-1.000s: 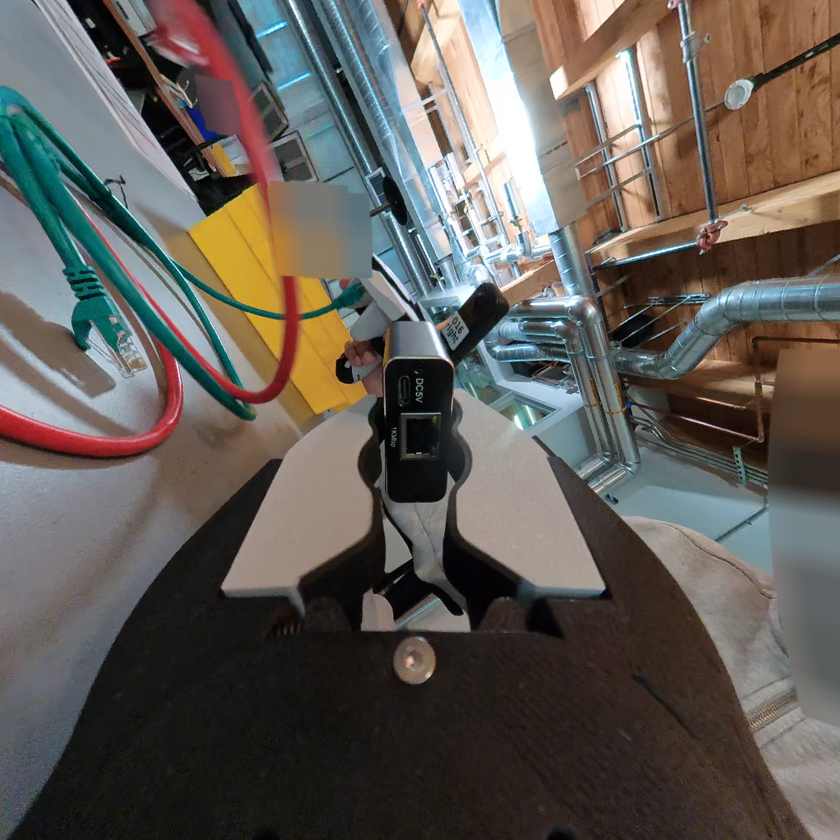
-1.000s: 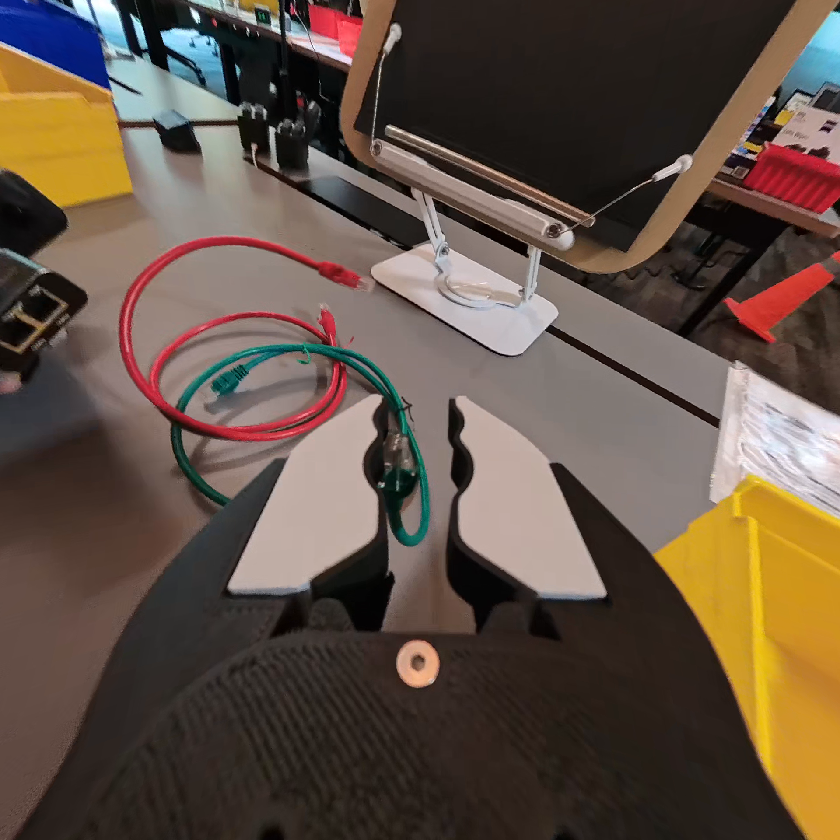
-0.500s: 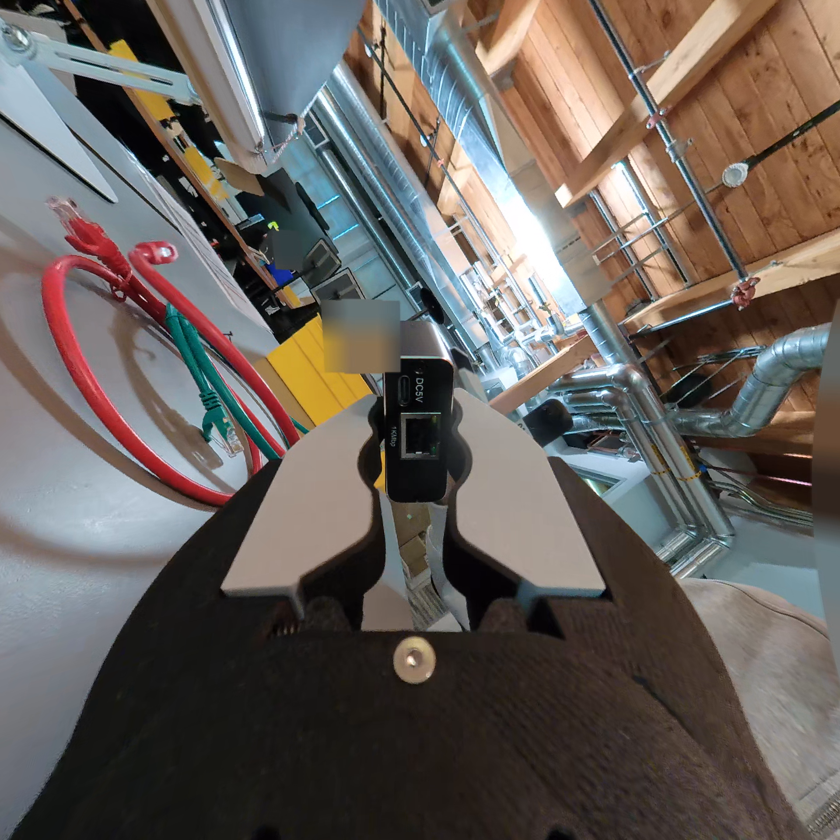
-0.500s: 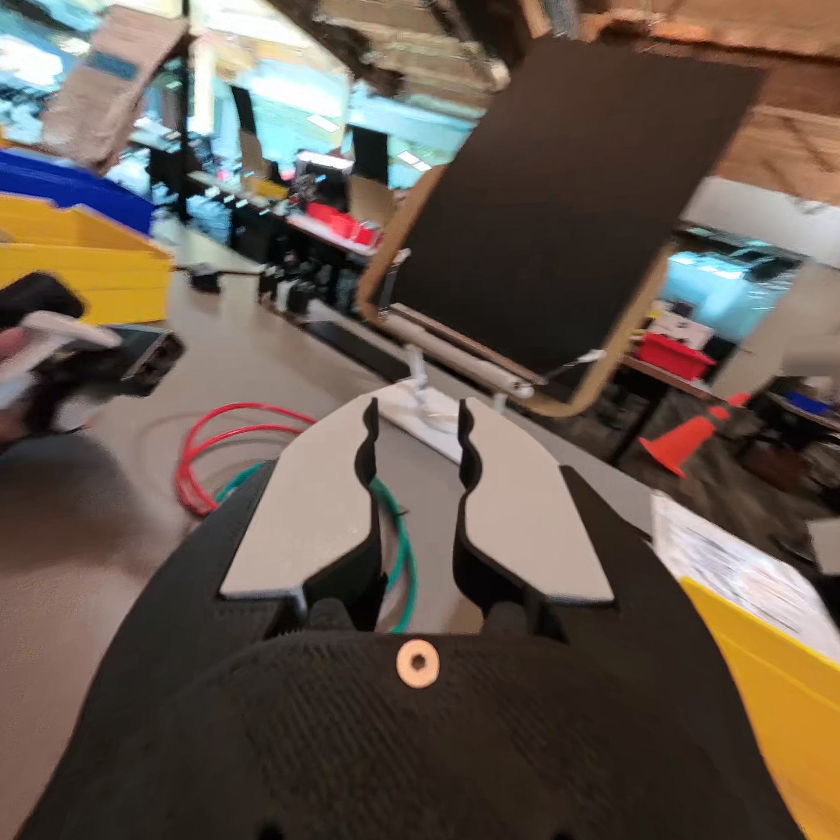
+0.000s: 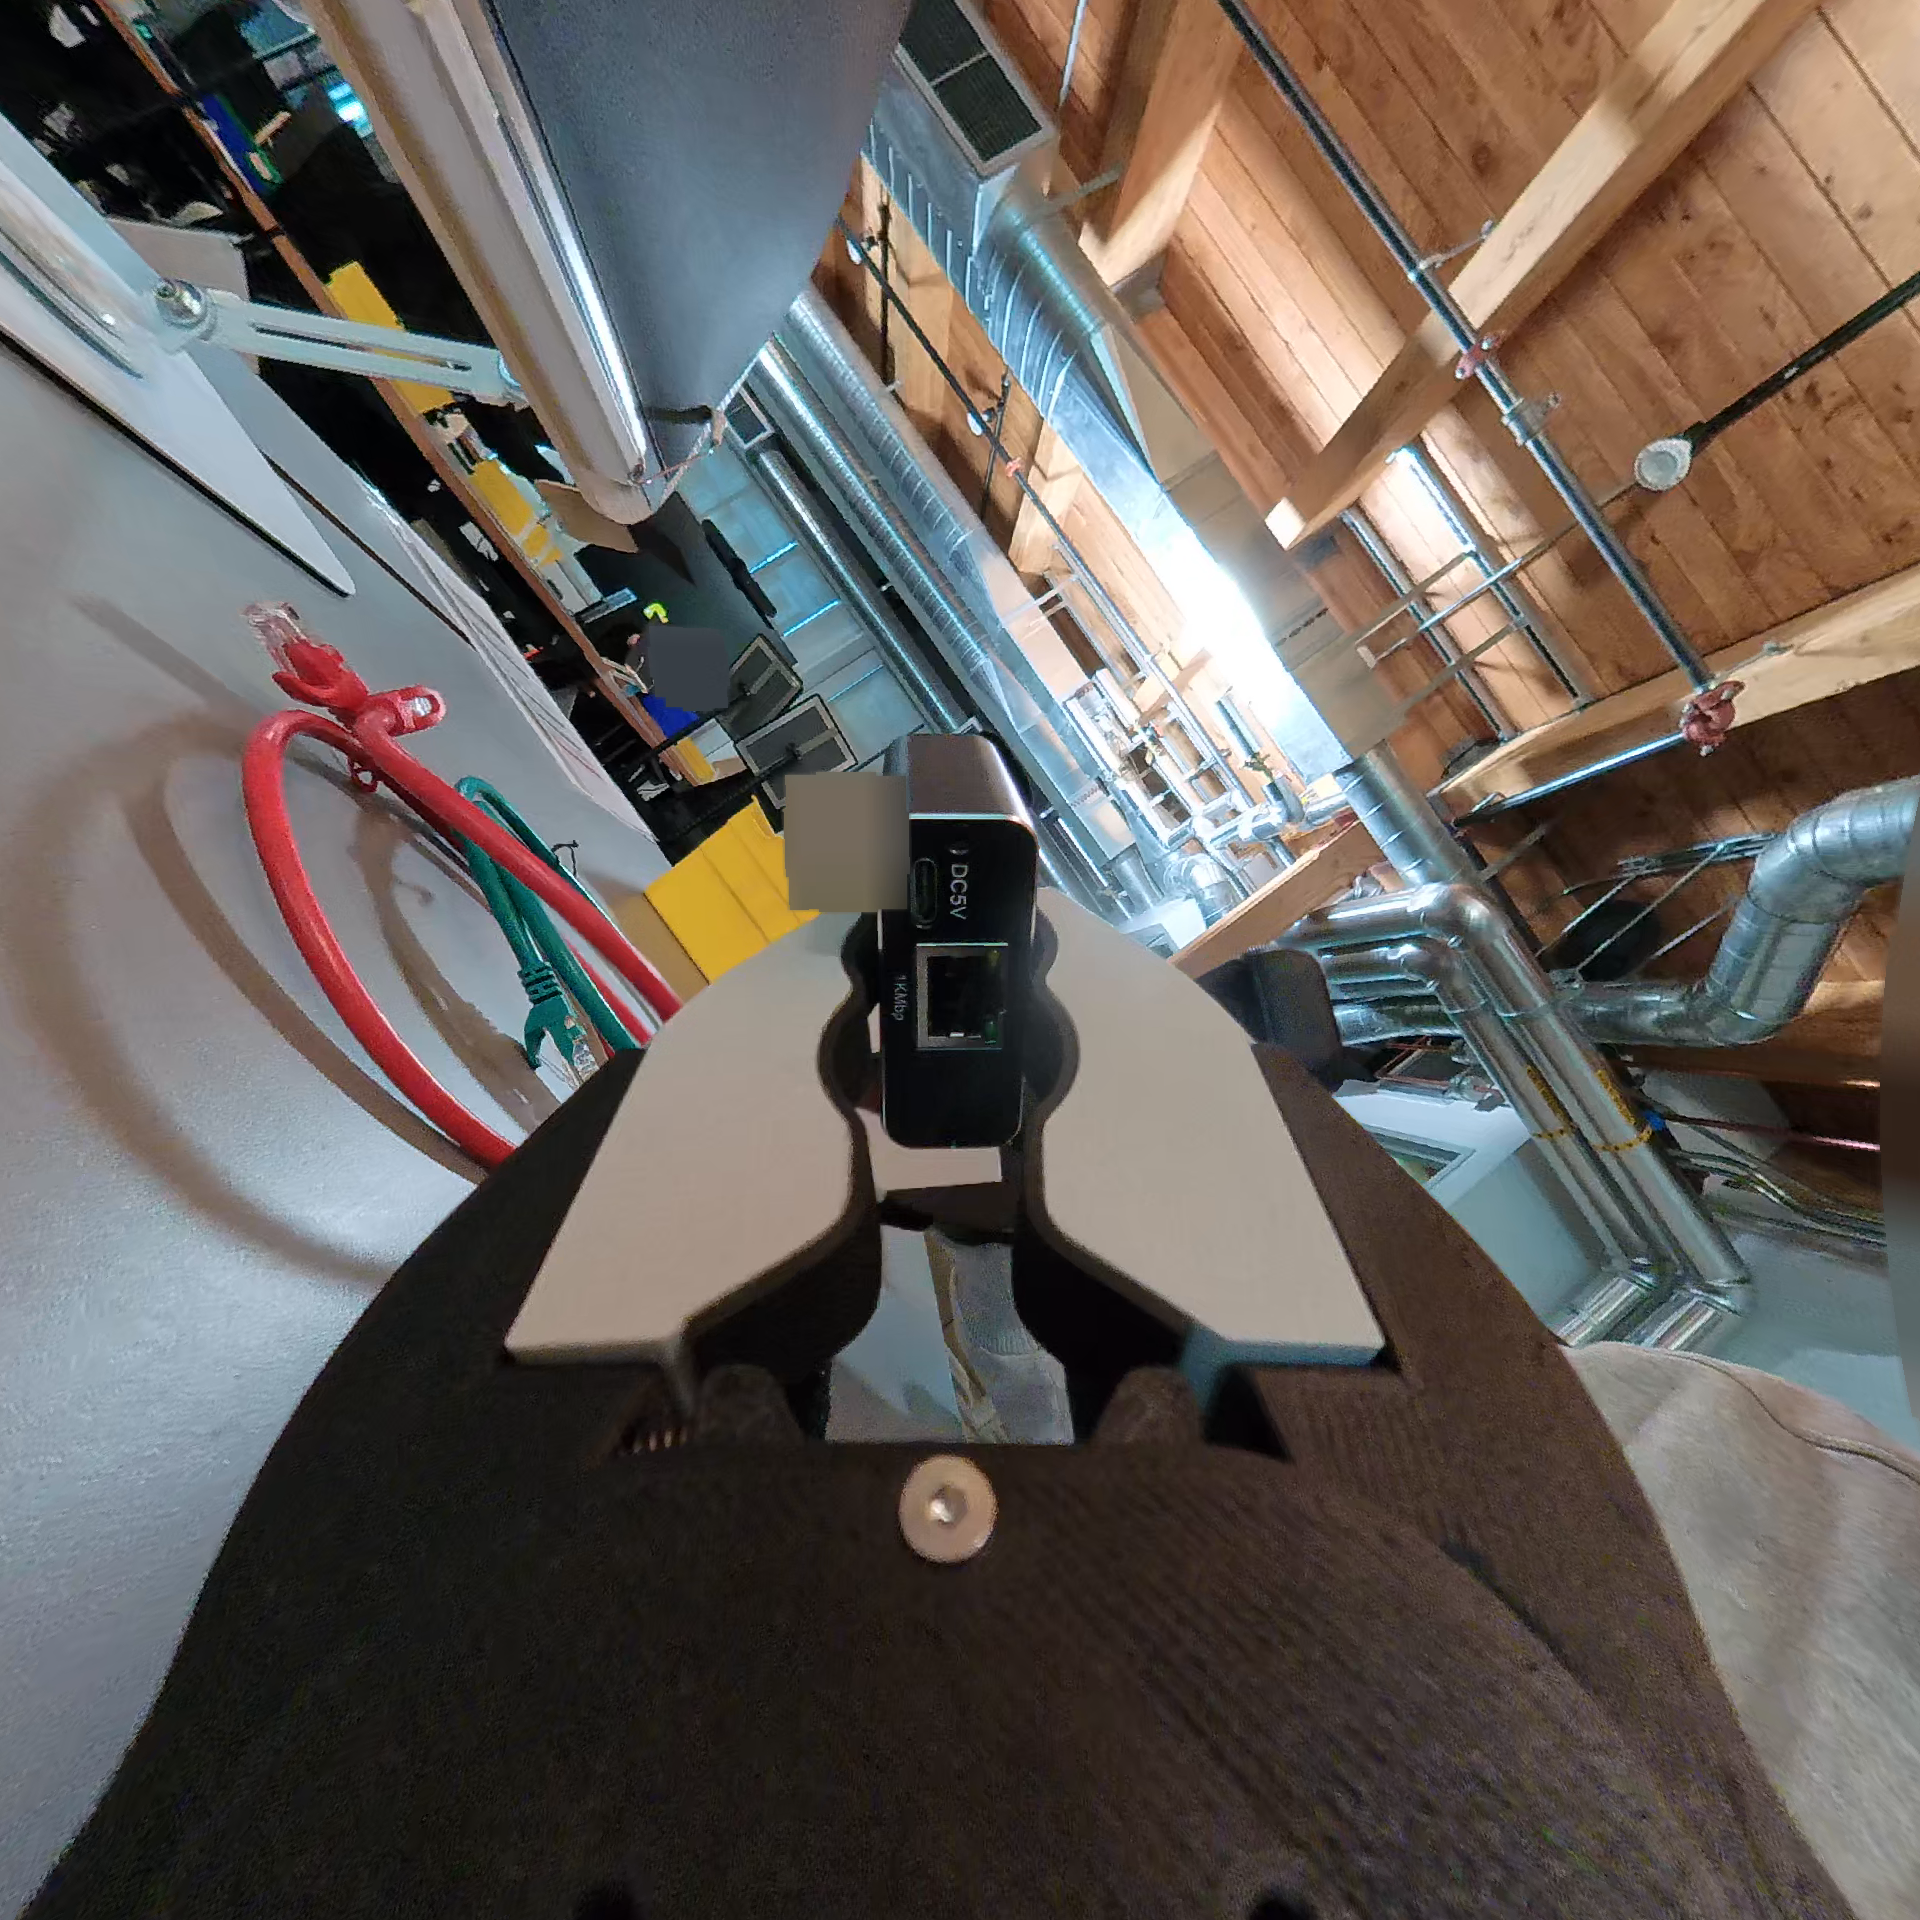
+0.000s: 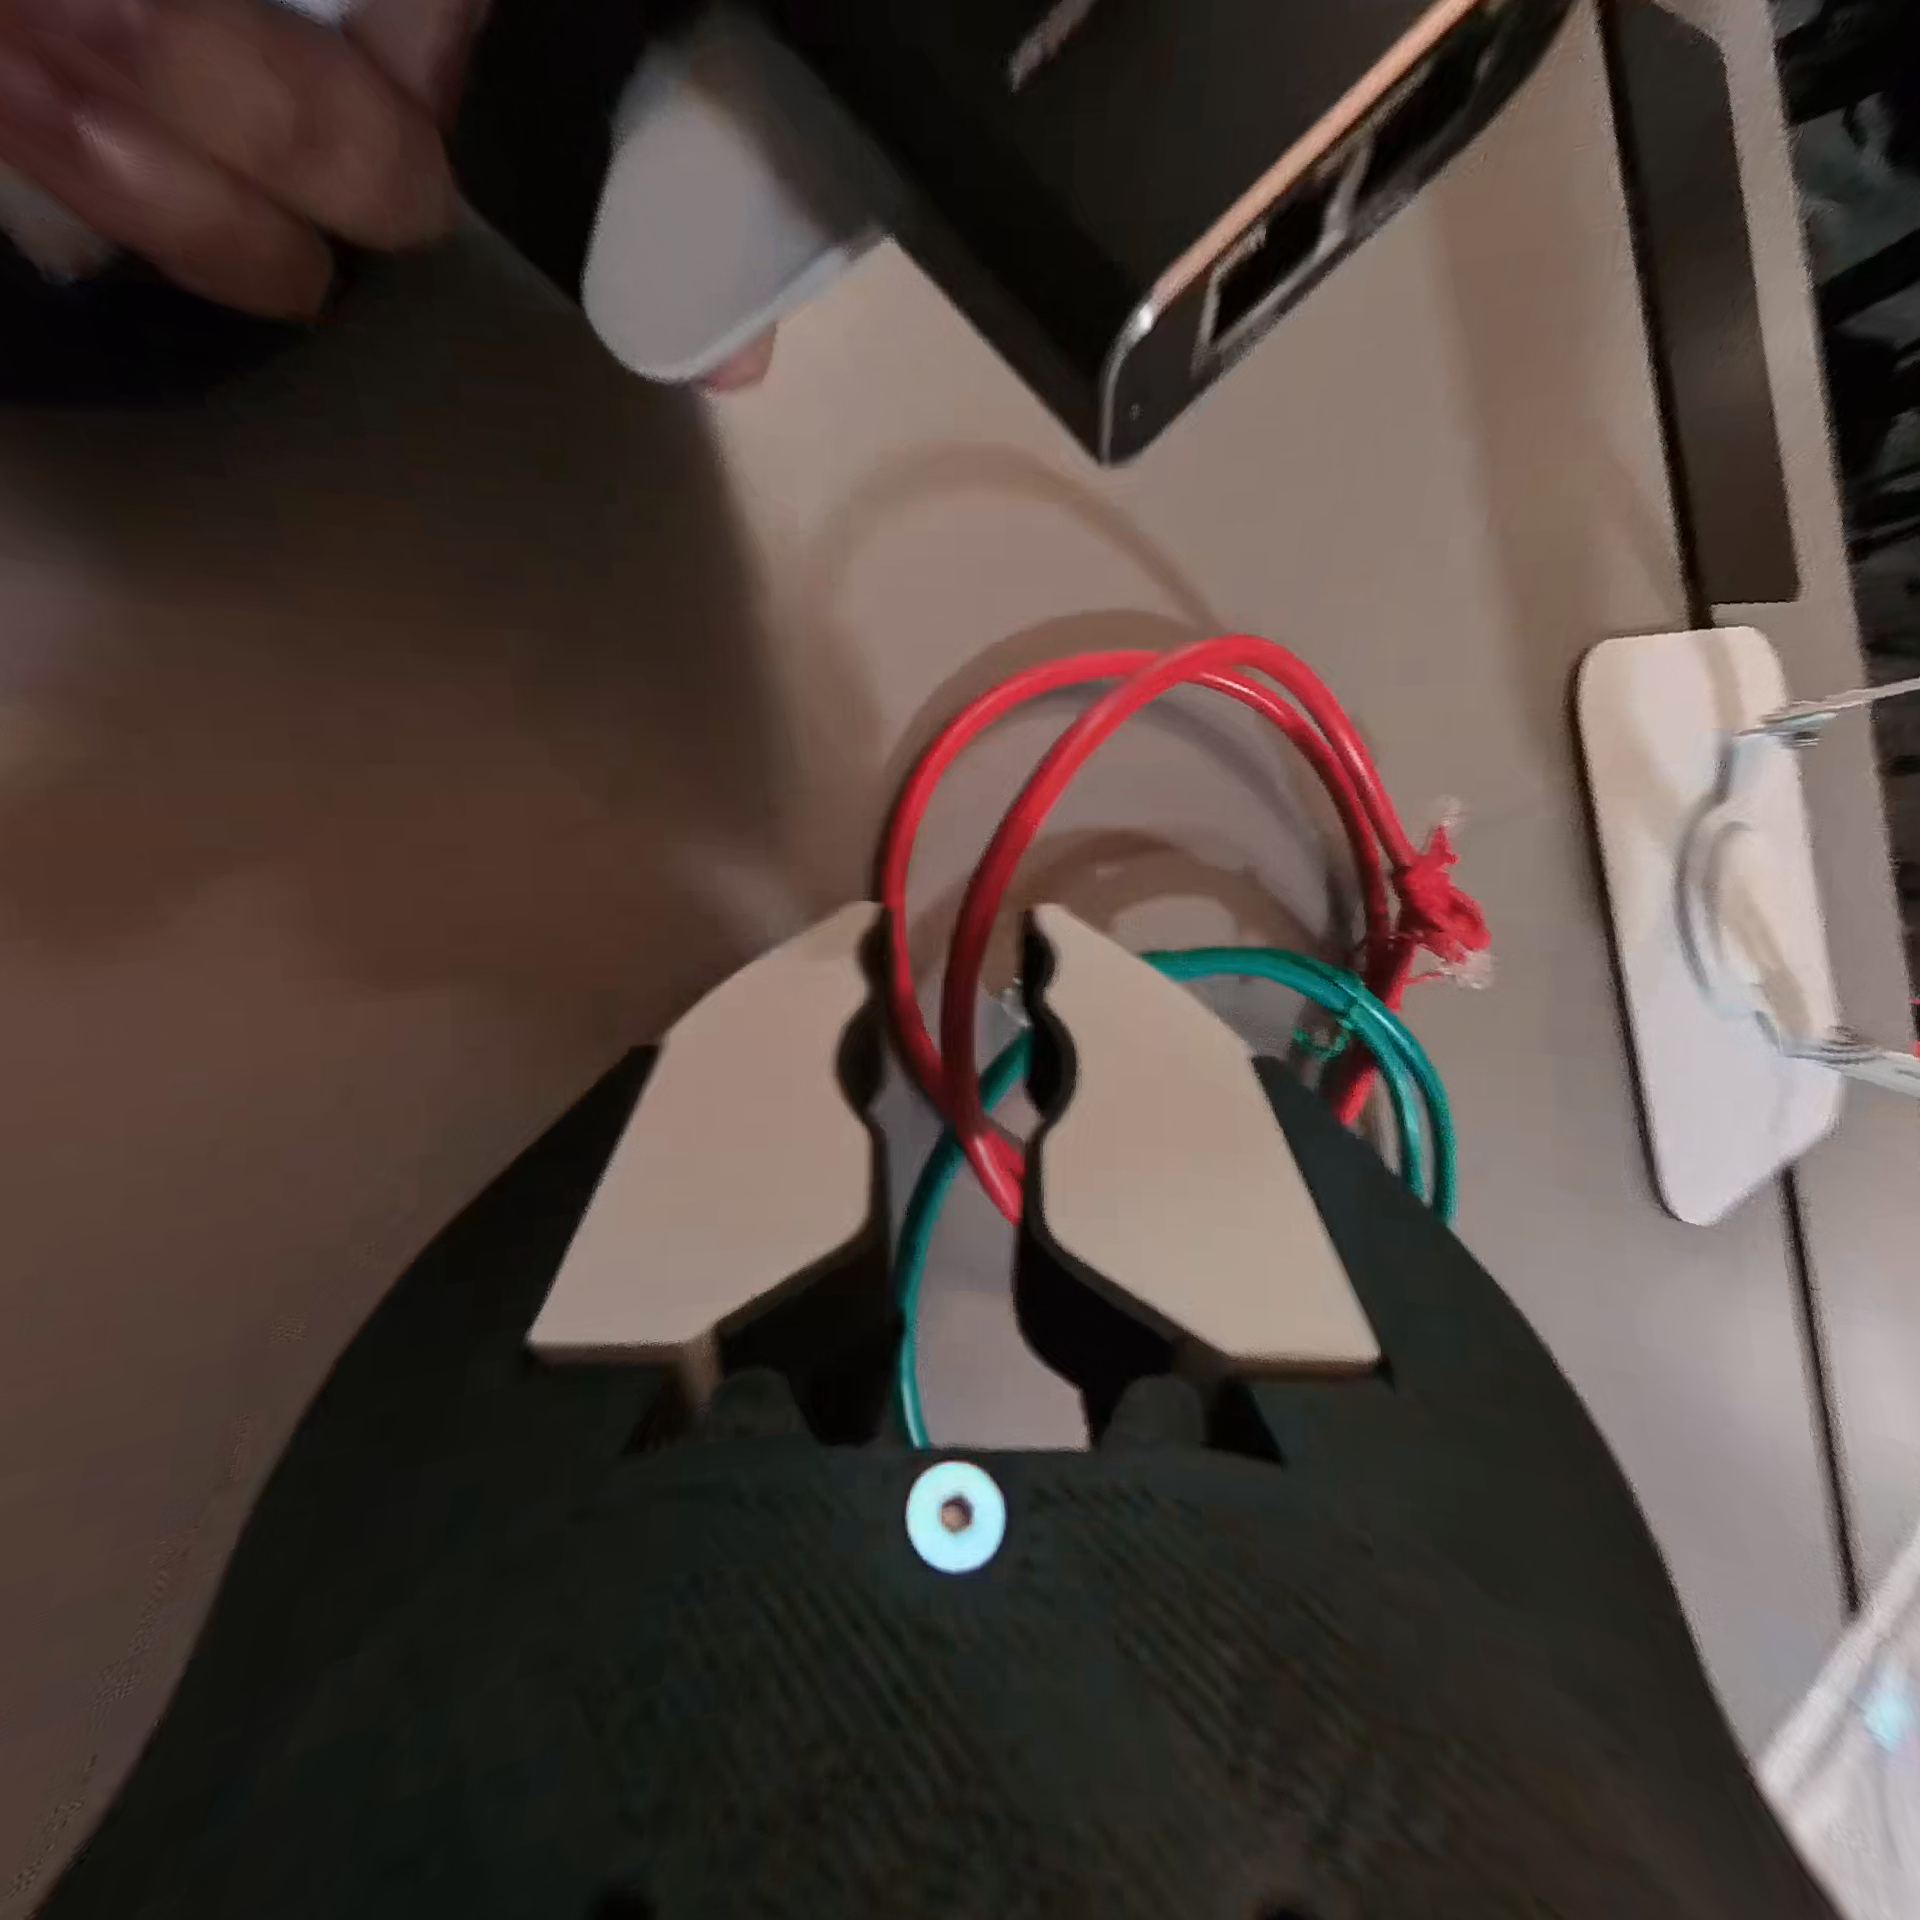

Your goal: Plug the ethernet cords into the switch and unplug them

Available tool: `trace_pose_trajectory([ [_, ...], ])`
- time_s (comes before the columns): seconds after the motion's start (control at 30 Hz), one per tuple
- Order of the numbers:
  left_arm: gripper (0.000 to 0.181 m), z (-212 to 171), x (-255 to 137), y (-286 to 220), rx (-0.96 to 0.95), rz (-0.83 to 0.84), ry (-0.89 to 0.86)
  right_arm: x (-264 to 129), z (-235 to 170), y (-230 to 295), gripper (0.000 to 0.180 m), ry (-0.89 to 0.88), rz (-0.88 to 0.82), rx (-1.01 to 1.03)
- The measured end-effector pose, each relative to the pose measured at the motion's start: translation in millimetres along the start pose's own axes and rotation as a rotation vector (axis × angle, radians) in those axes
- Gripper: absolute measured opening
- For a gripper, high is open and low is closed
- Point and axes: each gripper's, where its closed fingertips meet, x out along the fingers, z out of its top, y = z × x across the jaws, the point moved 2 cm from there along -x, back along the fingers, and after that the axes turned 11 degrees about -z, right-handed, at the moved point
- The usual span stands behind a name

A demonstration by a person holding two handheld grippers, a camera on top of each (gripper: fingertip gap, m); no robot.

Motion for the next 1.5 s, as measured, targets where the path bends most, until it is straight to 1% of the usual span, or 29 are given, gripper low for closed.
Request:
trace_pose_trajectory([
  [0.03, 0.024, 0, 0, 0, -0.005, -0.002, 0.0, -6, -2, -3, 0.007, -0.029, -0.016, -0.006],
  [0.13, 0.025, 0, 1, 2, -0.026, -0.012, 0.004, -36, -11, -12, 0.006, -0.16, 0.033, 0.087],
  [0.23, 0.025, -3, 2, 3, -0.041, -0.015, 0.014, -73, -32, -12, 0.006, -0.266, 0.167, 0.156],
  [0.27, 0.025, -3, 3, 3, -0.043, -0.015, 0.017, -84, -43, -9, 0.006, -0.27, 0.22, 0.158],
  [0.33, 0.025, -4, 3, 3, -0.042, -0.013, 0.02, -99, -71, -3, 0.006, -0.204, 0.288, 0.145],
  [0.43, 0.024, -3, 2, 4, -0.051, -0.014, 0.016, -116, -104, -7, 0.008, -0.132, 0.26, 0.146],
  [0.53, 0.024, -4, 3, 4, -0.055, -0.013, 0.017, -131, -123, -13, 0.011, -0.087, 0.3, 0.224],
  [0.6, 0.024, -5, 3, 5, -0.055, -0.011, 0.022, -138, -131, -15, 0.013, -0.064, 0.348, 0.286],
  [0.7, 0.025, -6, 4, 5, -0.056, -0.01, 0.03, -143, -135, -21, 0.03, -0.06, 0.373, 0.371],
  [0.8, 0.025, -7, 4, 5, -0.057, -0.009, 0.038, -148, -123, -34, 0.042, -0.127, 0.341, 0.439],
  [0.87, 0.025, -8, 5, 5, -0.057, -0.008, 0.043, -147, -105, -49, 0.043, -0.205, 0.258, 0.495],
  [0.93, 0.025, -9, 5, 5, -0.058, -0.007, 0.047, -140, -80, -62, 0.04, -0.289, 0.175, 0.591],
  [1.0, 0.024, -10, 6, 5, -0.057, -0.005, 0.052, -130, -58, -61, 0.038, -0.296, 0.149, 0.667],
  [1.07, 0.024, -11, 6, 5, -0.056, -0.003, 0.057, -117, -35, -50, 0.037, -0.297, 0.161, 0.721],
  [1.17, 0.024, -13, 8, 6, -0.055, 0.001, 0.073, -88, -17, -33, 0.039, -0.201, 0.127, 0.73],
  [1.27, 0.024, -18, 10, 6, -0.044, 0.008, 0.102, -57, -20, -29, 0.038, -0.047, 0.065, 0.662],
  [1.33, 0.024, -20, 11, 6, -0.035, 0.015, 0.118, -40, -25, -22, 0.041, 0.036, 0.095, 0.691],
  [1.4, 0.024, -21, 12, 6, -0.033, 0.018, 0.126, -29, -27, -11, 0.047, 0.087, 0.161, 0.751],
  [1.5, 0.025, -21, 12, 6, -0.037, 0.017, 0.125, -27, -29, 4, 0.042, 0.098, 0.204, 0.728],
])
